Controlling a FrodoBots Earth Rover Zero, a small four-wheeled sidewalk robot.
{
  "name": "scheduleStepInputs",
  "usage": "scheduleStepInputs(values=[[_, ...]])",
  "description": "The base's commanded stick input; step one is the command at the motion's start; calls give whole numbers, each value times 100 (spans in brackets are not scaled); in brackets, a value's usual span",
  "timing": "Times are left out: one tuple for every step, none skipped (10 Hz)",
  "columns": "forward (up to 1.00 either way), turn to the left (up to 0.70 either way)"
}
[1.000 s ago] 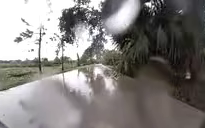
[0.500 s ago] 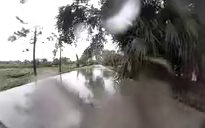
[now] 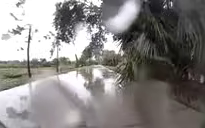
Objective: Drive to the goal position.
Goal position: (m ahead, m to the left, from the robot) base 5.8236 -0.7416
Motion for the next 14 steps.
scheduleStepInputs(values=[[85, 7], [85, 0], [85, 0], [85, 0], [85, 0], [85, 0], [85, 0], [85, 0], [85, 0], [85, 0], [85, 0], [85, 0], [85, 0], [85, 0]])
